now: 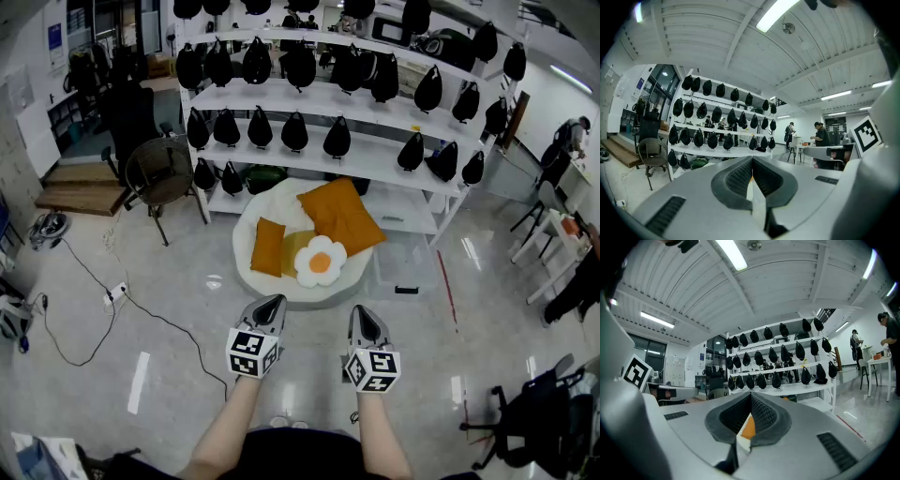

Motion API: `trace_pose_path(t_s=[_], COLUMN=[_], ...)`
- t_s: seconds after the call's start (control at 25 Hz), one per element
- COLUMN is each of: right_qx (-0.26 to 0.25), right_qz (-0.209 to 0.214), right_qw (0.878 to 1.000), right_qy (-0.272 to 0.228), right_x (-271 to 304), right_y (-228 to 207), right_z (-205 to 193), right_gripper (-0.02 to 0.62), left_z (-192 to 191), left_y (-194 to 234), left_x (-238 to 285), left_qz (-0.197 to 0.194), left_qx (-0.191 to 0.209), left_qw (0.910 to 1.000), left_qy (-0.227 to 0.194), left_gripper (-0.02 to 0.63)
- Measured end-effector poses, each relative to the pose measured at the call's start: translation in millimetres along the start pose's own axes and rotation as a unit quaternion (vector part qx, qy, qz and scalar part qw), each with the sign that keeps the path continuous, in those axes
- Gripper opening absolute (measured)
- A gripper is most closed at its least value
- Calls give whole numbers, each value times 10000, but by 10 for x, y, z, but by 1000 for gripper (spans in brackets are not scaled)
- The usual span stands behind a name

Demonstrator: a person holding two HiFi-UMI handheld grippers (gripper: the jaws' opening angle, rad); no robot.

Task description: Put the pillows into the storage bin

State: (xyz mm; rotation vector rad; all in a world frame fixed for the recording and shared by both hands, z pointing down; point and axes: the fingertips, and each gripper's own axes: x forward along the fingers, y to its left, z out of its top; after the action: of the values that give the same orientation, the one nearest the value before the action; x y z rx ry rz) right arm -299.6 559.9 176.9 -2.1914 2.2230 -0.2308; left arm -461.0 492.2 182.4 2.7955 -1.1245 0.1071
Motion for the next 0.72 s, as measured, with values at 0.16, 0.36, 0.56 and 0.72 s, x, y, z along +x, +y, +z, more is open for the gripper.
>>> trace_pose_path(t_s=[0.16, 0.36, 0.56, 0.72], right_qx=[25, 4, 6, -2], right_qz=[4, -7, -8, 10], right_qw=[10000, 10000, 10000, 10000], right_qy=[15, 17, 28, 41], right_x=[40, 90, 99, 98], right_y=[45, 90, 115, 125], right_z=[-18, -20, -22, -18], right_gripper=[0, 0, 0, 0], left_z=[-12, -25, -39, -57], left_y=[45, 125, 155, 148], left_x=[15, 17, 15, 14], left_qz=[-28, -22, -26, -35], left_qx=[-5, -32, -75, -82], left_qw=[10000, 10000, 10000, 10000], left_qy=[13, 14, 17, 44], left_gripper=[21, 21, 21, 21])
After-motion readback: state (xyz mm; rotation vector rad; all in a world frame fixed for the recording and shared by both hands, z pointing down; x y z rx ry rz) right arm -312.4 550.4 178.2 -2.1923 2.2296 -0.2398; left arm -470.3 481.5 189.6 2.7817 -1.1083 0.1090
